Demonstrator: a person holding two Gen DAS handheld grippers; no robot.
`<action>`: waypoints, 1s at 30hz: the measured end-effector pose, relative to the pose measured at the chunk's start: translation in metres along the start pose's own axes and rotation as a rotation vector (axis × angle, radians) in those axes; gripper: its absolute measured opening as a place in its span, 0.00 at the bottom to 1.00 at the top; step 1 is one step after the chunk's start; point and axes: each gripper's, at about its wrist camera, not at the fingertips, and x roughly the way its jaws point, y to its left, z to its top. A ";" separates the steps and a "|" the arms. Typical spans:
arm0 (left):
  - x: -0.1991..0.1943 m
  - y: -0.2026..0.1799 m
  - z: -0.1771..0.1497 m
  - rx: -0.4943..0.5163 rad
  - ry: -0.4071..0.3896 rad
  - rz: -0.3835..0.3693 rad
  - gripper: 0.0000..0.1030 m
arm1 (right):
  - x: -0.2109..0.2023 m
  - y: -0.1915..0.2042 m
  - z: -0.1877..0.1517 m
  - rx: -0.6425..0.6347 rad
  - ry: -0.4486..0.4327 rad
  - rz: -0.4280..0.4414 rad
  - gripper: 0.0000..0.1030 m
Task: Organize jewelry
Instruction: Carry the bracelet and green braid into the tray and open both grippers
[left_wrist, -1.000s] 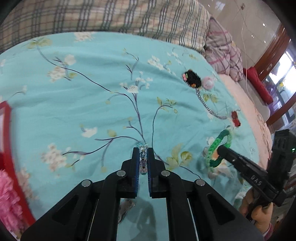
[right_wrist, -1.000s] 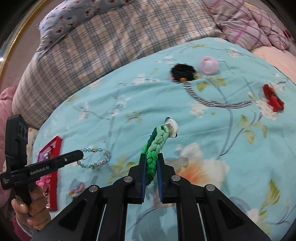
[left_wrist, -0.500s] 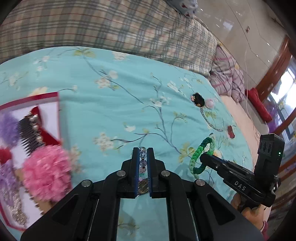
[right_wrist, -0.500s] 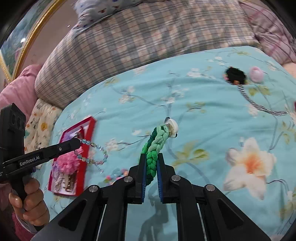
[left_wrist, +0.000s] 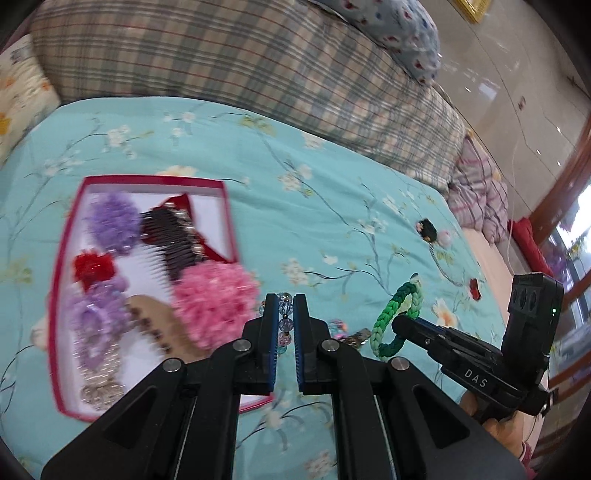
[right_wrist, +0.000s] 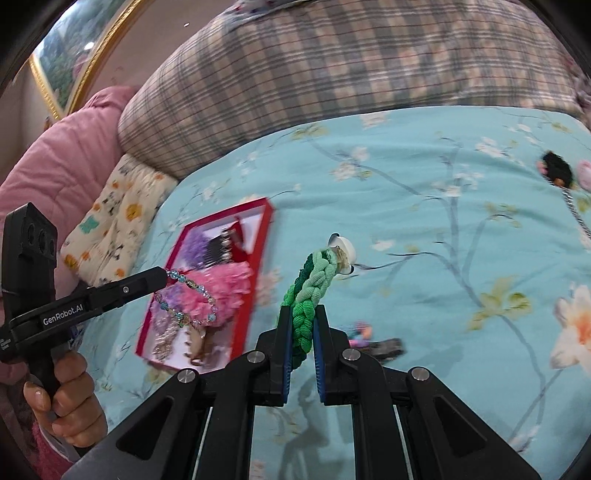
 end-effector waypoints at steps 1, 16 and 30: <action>-0.004 0.006 -0.001 -0.012 -0.005 0.007 0.05 | 0.003 0.006 -0.001 -0.009 0.006 0.008 0.09; -0.050 0.076 -0.015 -0.121 -0.070 0.076 0.05 | 0.036 0.075 -0.007 -0.104 0.078 0.096 0.09; -0.053 0.121 -0.011 -0.189 -0.076 0.125 0.05 | 0.084 0.102 0.026 -0.077 0.070 0.141 0.09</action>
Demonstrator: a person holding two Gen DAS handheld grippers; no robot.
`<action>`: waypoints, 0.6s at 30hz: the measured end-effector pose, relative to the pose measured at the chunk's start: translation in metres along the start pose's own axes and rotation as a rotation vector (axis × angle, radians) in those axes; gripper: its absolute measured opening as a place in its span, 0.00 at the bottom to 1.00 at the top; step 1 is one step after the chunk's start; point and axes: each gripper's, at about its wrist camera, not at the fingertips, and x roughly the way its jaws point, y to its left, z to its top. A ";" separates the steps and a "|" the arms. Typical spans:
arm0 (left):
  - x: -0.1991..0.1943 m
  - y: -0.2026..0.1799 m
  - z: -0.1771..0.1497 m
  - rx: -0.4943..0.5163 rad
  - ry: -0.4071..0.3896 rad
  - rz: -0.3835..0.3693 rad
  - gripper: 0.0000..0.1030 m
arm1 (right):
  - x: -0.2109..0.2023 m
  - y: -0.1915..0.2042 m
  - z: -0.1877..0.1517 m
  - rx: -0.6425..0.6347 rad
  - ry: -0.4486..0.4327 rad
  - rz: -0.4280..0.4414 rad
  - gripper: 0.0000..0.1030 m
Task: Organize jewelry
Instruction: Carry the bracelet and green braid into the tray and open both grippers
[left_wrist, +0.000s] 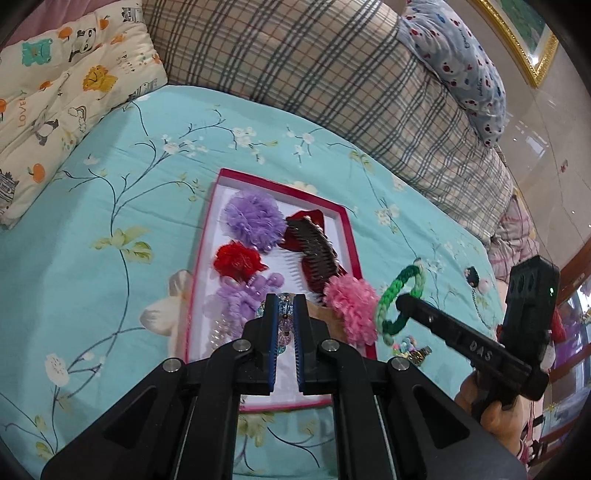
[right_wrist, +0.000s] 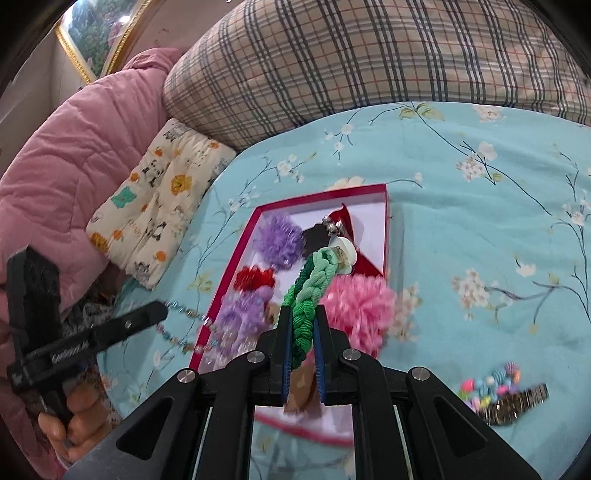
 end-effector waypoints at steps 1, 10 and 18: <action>0.002 0.002 0.002 -0.002 0.001 0.000 0.05 | 0.004 -0.002 0.004 0.007 -0.002 -0.002 0.09; 0.026 0.010 0.015 -0.014 0.021 0.014 0.05 | 0.036 -0.017 0.020 0.040 0.012 -0.020 0.09; 0.054 0.030 0.003 -0.051 0.086 0.054 0.05 | 0.061 -0.028 0.015 0.053 0.065 -0.038 0.11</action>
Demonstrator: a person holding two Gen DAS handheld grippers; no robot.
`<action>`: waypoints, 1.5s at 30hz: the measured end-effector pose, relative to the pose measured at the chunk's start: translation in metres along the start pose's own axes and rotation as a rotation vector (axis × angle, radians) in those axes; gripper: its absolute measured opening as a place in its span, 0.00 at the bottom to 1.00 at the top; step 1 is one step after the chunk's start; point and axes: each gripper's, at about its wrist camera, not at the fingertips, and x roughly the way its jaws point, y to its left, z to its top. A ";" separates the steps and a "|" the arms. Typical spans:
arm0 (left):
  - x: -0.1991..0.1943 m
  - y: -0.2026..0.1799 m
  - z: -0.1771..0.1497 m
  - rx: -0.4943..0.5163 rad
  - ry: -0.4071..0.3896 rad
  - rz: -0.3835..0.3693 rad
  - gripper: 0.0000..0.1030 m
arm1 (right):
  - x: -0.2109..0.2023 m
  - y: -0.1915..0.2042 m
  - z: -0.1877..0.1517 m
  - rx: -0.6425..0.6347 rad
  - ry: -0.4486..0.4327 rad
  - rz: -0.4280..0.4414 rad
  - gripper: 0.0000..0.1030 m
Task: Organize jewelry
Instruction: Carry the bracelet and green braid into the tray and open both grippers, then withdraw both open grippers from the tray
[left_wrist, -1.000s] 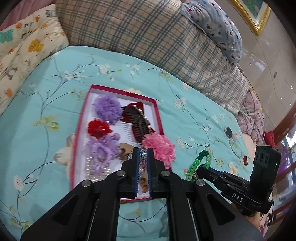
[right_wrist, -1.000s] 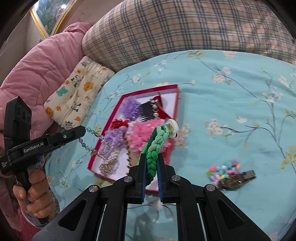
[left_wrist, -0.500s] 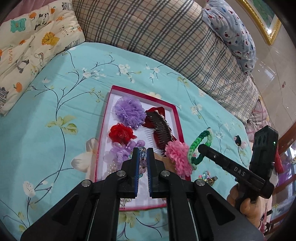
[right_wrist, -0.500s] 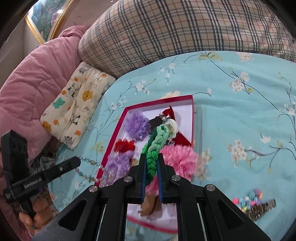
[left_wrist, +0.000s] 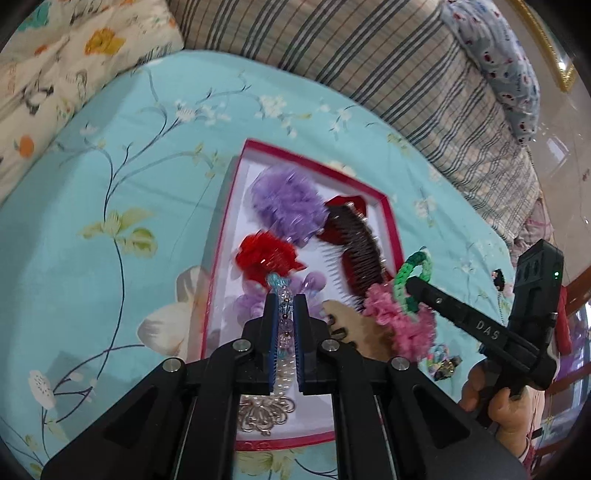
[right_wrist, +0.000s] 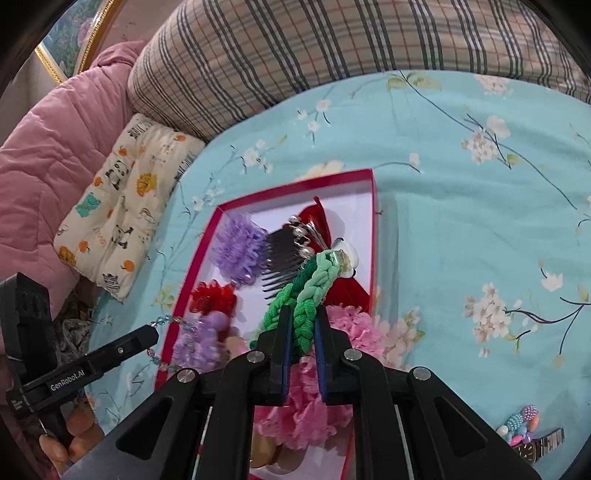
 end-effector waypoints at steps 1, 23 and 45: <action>0.002 0.001 -0.001 -0.002 0.003 0.003 0.05 | 0.002 -0.001 0.000 0.000 0.003 -0.003 0.11; 0.013 0.007 -0.013 0.009 0.051 0.050 0.06 | 0.003 0.002 -0.007 -0.021 0.023 -0.051 0.34; 0.009 0.001 -0.015 0.024 0.058 0.052 0.43 | -0.009 0.005 -0.011 -0.024 0.012 -0.035 0.44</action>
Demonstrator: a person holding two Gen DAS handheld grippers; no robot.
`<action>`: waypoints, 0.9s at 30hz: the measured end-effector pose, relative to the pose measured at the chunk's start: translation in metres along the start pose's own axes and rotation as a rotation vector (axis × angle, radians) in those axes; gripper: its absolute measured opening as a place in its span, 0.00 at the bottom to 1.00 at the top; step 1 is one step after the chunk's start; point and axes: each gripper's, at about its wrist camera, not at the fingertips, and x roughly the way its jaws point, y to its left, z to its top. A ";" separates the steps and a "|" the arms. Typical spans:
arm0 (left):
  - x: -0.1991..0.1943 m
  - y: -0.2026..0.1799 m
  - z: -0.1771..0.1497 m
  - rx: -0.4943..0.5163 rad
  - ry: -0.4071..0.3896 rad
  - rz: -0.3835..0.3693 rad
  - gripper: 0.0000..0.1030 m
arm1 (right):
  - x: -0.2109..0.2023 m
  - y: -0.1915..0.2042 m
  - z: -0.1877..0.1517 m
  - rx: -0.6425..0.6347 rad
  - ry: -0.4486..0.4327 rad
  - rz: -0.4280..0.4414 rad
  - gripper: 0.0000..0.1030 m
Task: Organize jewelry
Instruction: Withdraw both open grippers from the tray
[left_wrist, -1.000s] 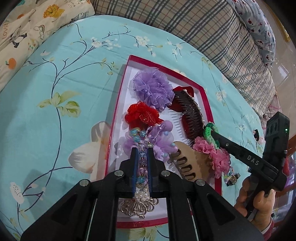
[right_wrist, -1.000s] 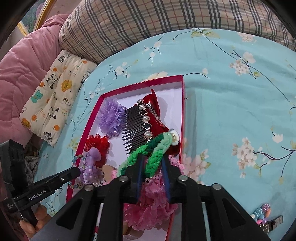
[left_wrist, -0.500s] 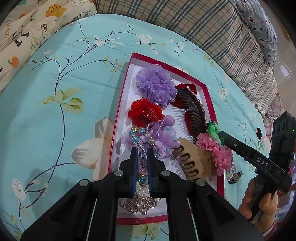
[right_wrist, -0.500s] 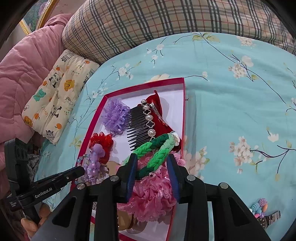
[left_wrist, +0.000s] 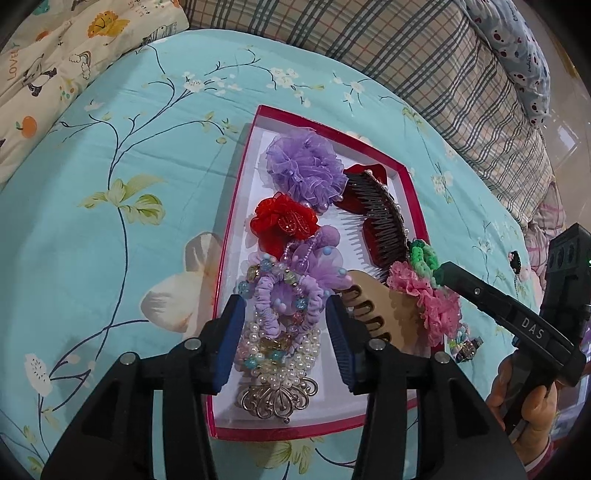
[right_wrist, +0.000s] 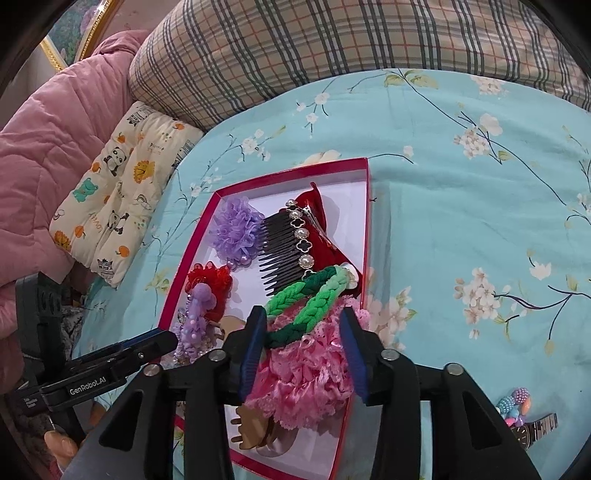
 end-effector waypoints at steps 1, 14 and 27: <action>0.000 0.000 0.000 0.000 0.001 0.000 0.43 | -0.001 0.000 -0.001 -0.002 0.001 0.001 0.44; -0.010 0.000 -0.008 0.006 -0.001 0.002 0.43 | -0.019 0.012 -0.012 -0.052 -0.009 0.040 0.46; -0.034 0.001 -0.028 0.002 0.000 0.018 0.48 | -0.040 0.017 -0.035 -0.083 -0.005 0.051 0.51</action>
